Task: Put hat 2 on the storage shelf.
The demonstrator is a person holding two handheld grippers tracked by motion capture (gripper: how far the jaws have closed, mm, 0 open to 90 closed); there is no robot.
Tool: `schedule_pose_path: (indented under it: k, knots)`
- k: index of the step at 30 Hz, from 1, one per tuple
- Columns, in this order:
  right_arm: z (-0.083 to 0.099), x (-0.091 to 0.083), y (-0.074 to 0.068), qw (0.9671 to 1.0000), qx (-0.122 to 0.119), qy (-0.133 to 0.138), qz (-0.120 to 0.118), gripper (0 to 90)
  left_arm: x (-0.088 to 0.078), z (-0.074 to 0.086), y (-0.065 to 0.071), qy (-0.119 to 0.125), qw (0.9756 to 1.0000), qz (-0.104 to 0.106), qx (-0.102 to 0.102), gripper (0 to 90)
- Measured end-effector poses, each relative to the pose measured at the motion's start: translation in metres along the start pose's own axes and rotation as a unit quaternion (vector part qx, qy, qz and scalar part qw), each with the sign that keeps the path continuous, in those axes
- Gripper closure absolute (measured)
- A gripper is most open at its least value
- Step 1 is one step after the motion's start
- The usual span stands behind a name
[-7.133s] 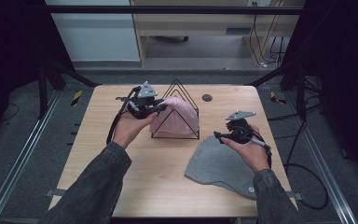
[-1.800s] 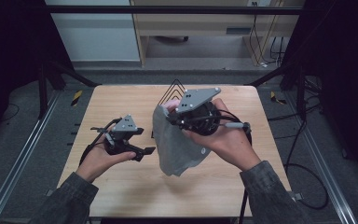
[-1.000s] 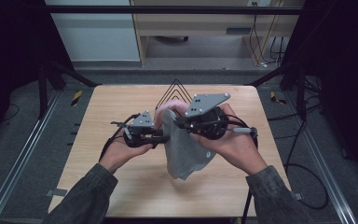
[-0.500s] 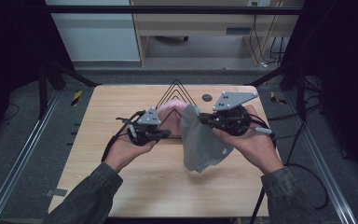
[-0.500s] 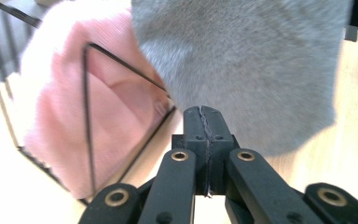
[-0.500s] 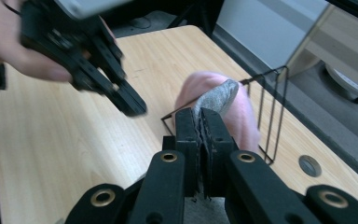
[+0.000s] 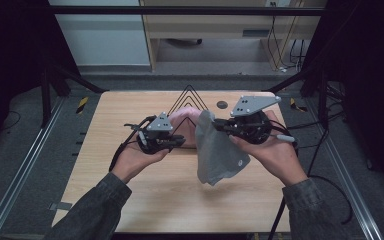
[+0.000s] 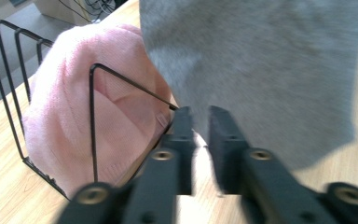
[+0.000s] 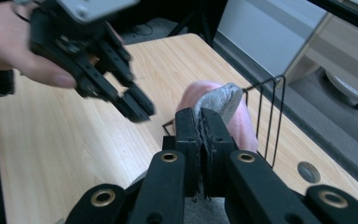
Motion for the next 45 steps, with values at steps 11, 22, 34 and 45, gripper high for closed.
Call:
schedule_pose_path:
  k: [11,22,34,45]
  knots:
    - [-0.016,0.000,-0.030,0.9991,-0.035,0.006,-0.025,87.4,0.006,0.004,-0.006,0.027,0.9992,0.015,-0.023,40.9]
    - [-0.019,0.006,-0.036,0.9986,-0.039,0.007,-0.034,87.4,0.019,0.020,0.003,0.000,0.9984,0.056,-0.004,53.2]
    - [0.003,-0.003,-0.017,0.9998,-0.010,0.006,-0.017,87.5,0.026,0.012,0.011,-0.009,0.9991,0.041,0.001,88.4]
    - [0.018,-0.006,0.010,0.9995,0.027,0.016,0.007,87.5,0.001,0.002,0.003,-0.006,0.9998,0.016,0.006,88.4]
Point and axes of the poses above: each handheld gripper's, and its own axes: x roughly forward along the jaws, z roughly out of its underside, y roughly to its right, the point moved 3 cm from there along x, roughly forward along the jaws, and after that the axes turned 8 degrees about -z, right-handed, at the moved point
